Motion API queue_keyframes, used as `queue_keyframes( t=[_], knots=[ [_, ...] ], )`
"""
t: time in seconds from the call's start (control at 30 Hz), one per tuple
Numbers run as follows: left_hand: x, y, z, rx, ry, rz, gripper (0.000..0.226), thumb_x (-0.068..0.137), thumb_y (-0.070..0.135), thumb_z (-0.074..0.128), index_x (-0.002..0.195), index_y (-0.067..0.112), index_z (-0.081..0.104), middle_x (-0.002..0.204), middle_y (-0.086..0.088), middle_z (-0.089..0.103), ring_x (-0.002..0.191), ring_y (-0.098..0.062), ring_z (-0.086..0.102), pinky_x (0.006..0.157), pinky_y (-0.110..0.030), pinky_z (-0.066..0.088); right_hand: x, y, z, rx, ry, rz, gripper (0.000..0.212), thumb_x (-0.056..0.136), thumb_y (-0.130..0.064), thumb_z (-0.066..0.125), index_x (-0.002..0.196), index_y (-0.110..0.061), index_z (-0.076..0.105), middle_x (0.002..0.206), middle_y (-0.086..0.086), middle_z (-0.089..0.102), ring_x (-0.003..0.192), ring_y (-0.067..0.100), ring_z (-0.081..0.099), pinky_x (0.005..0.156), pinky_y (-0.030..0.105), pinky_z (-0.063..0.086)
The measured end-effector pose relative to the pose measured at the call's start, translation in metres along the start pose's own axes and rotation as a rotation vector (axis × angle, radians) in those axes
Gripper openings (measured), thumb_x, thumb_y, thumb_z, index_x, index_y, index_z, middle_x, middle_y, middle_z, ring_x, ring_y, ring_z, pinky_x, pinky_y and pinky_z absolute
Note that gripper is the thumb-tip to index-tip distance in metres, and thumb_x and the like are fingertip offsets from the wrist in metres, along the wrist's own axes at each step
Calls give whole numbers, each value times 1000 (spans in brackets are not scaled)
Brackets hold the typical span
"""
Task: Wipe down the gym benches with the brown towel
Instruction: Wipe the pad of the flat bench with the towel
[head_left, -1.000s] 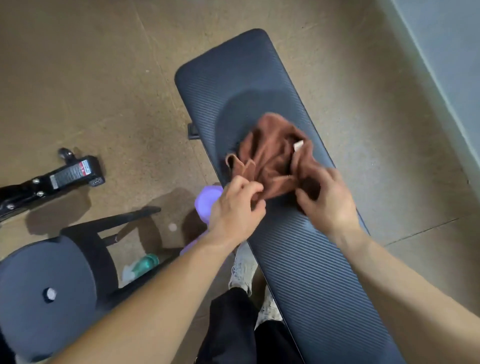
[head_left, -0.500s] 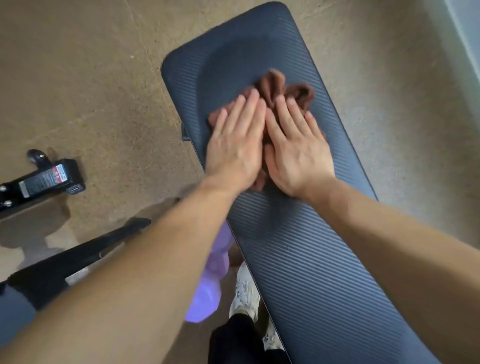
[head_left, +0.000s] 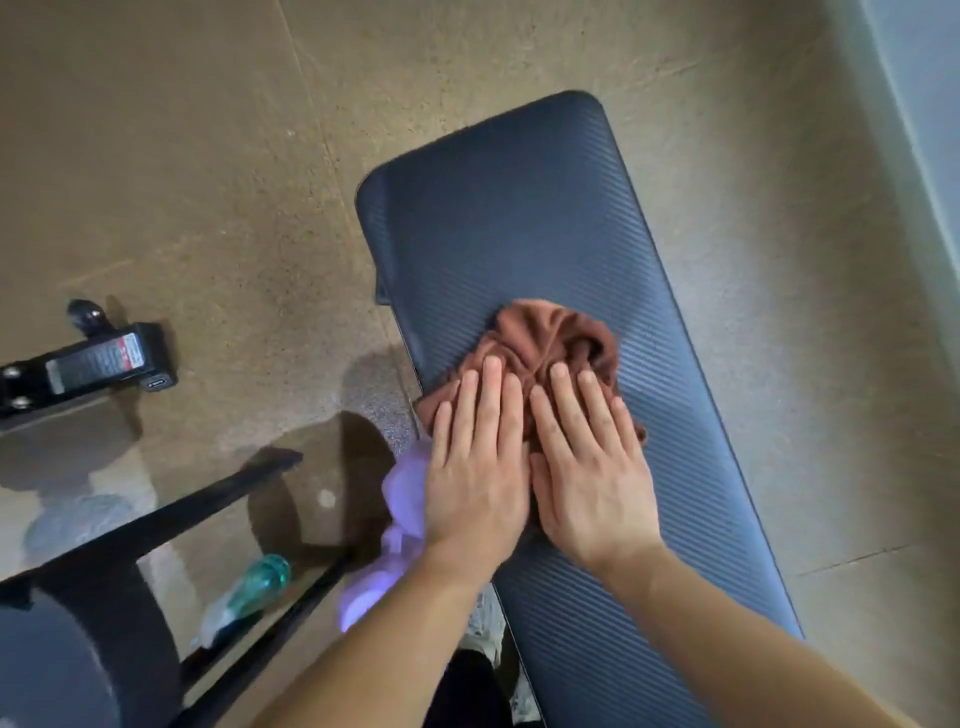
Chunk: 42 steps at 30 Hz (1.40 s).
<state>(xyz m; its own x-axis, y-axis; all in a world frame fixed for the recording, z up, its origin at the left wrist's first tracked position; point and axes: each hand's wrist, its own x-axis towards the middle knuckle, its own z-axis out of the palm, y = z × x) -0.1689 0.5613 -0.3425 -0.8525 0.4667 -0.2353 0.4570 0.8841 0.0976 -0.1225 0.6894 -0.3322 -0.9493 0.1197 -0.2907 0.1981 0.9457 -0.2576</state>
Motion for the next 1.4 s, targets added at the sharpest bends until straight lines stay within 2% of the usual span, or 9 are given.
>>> queue_keyframes(
  t=[0.2,0.3,0.47,0.6,0.73,0.93,1.1,1.23,1.4],
  knots=[
    [77,-38,-13,25,39,-66,59,103,30,34,157,10,21,165,-12,12,152,-26,14,121,-44,17,88,2,-21,-54,-10,-207,61,98,-39,36,156,-22,31,165,2,21,154,23,16,123,47,17],
    [143,-62,-25,37,124,-124,58,102,29,32,155,9,22,164,-13,17,151,-27,19,120,-45,20,168,-9,-41,-47,36,-216,58,101,-45,29,157,-28,29,166,0,18,154,22,13,124,45,11],
    [222,-69,-53,4,86,-191,59,104,36,28,158,15,15,166,-5,10,153,-25,9,123,-48,12,242,-1,-68,-2,74,-94,60,97,-50,27,155,-34,30,168,0,10,155,21,4,125,45,7],
    [226,-24,-50,26,76,-144,62,104,42,21,159,16,8,167,-1,4,153,-26,2,123,-48,7,219,28,-67,43,149,28,60,98,-47,28,155,-29,32,168,5,9,155,24,3,124,45,8],
    [151,30,-25,-32,82,14,63,103,39,23,159,14,10,167,-3,2,154,-26,2,123,-47,9,130,61,-50,40,196,59,57,100,-39,35,153,-19,38,166,10,18,154,29,11,123,47,15],
    [11,57,8,-90,0,112,65,100,30,35,158,14,11,167,-2,5,154,-25,4,123,-45,12,-20,51,-3,39,83,119,59,99,-36,40,155,-20,33,166,9,18,154,28,10,123,48,17],
    [-94,38,24,-14,-151,217,69,100,27,33,157,9,0,166,-8,-5,153,-29,0,122,-49,17,-115,20,31,21,-14,-8,60,100,-39,37,154,-12,36,165,11,19,154,29,13,122,48,19],
    [-79,23,17,12,-140,200,65,101,29,33,158,8,9,166,-9,5,153,-29,8,120,-48,22,-90,22,31,-6,21,-129,58,101,-35,41,154,-11,35,164,12,21,153,27,15,121,49,25],
    [46,36,-6,-33,0,80,61,101,32,35,157,13,21,166,-5,11,152,-27,12,122,-46,16,29,50,-11,45,96,12,60,99,-39,36,155,-17,34,166,9,19,154,26,13,123,46,13]
  ],
)
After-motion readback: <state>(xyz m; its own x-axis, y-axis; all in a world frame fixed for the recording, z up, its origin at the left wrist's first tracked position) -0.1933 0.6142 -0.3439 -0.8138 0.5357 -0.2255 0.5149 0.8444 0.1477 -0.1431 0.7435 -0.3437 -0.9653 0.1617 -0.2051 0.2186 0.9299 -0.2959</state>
